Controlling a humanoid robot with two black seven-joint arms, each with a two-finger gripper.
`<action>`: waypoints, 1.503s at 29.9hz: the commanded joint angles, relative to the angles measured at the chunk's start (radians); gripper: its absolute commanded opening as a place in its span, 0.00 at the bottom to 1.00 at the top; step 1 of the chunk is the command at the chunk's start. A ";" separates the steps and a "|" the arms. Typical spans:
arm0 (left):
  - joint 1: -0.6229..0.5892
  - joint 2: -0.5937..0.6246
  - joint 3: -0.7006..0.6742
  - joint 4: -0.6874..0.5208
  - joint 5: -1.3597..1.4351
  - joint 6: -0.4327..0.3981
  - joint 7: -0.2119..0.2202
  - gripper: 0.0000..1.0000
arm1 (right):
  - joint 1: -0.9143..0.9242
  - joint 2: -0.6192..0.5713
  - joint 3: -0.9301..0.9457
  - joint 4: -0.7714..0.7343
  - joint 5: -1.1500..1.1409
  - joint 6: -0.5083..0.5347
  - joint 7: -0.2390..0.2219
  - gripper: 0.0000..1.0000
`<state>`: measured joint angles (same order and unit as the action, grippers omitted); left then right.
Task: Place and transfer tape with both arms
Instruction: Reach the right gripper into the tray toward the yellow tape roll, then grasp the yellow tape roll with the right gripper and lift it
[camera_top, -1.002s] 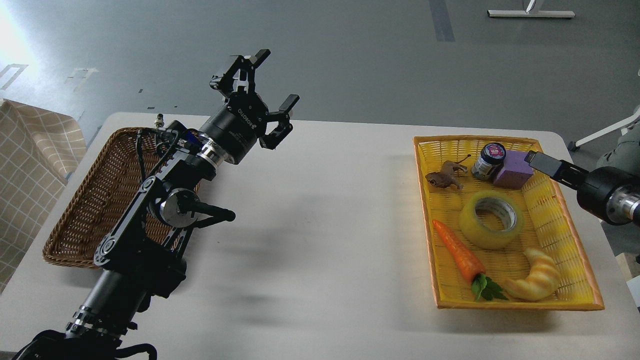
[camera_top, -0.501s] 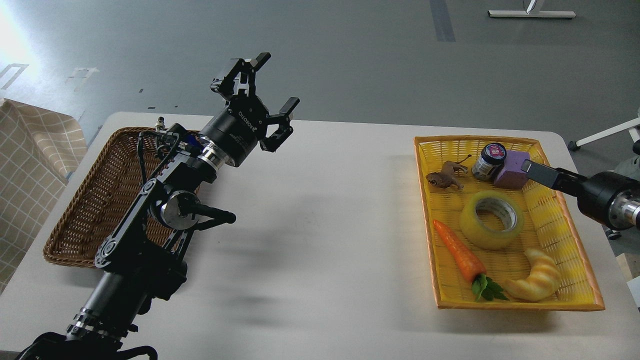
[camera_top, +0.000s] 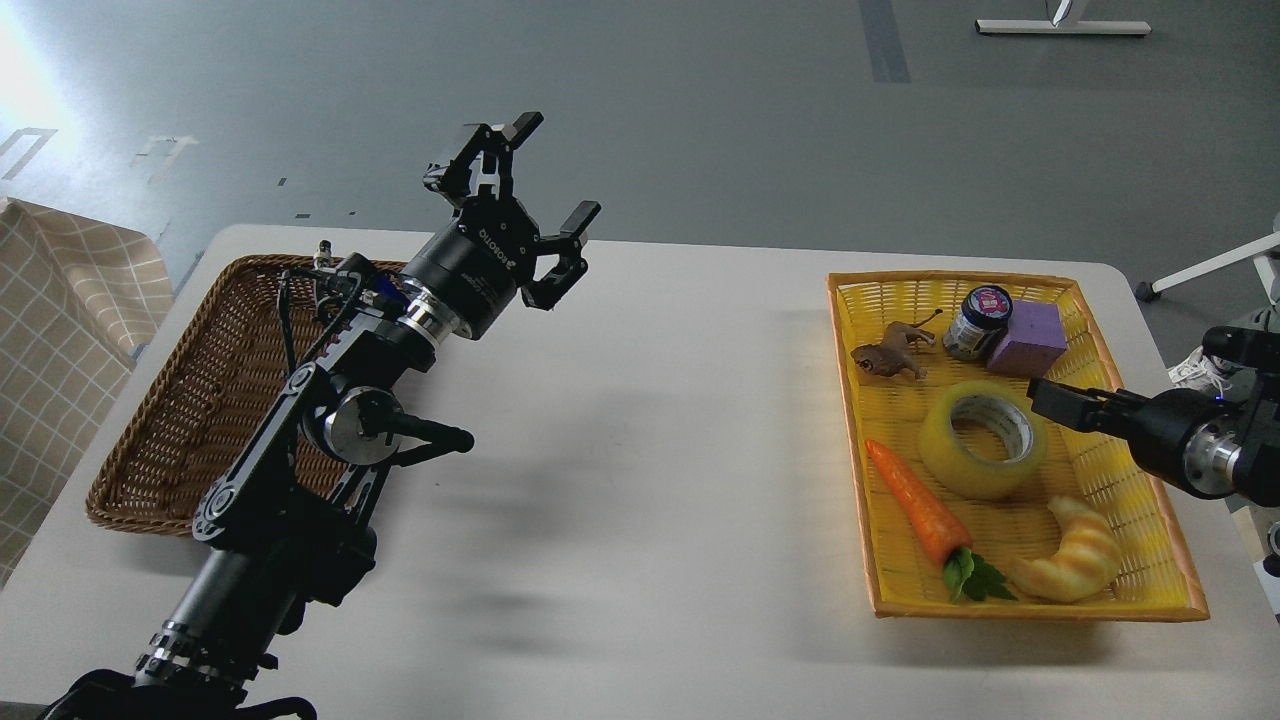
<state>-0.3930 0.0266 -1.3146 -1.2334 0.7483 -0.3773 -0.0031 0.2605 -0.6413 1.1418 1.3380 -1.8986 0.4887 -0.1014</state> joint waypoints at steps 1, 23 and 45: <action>0.000 -0.001 0.000 0.000 -0.001 0.000 0.000 0.98 | 0.014 0.034 -0.002 -0.046 0.001 0.000 0.002 0.97; 0.023 0.003 -0.006 0.000 -0.001 0.000 -0.001 0.98 | 0.092 0.075 -0.117 -0.085 -0.042 0.000 0.002 0.92; 0.020 0.009 0.000 0.006 0.000 0.020 0.000 0.98 | 0.071 0.066 -0.134 -0.085 -0.109 0.000 0.002 0.39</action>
<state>-0.3724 0.0348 -1.3146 -1.2273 0.7485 -0.3642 -0.0034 0.3287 -0.5741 1.0101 1.2549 -2.0077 0.4887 -0.0997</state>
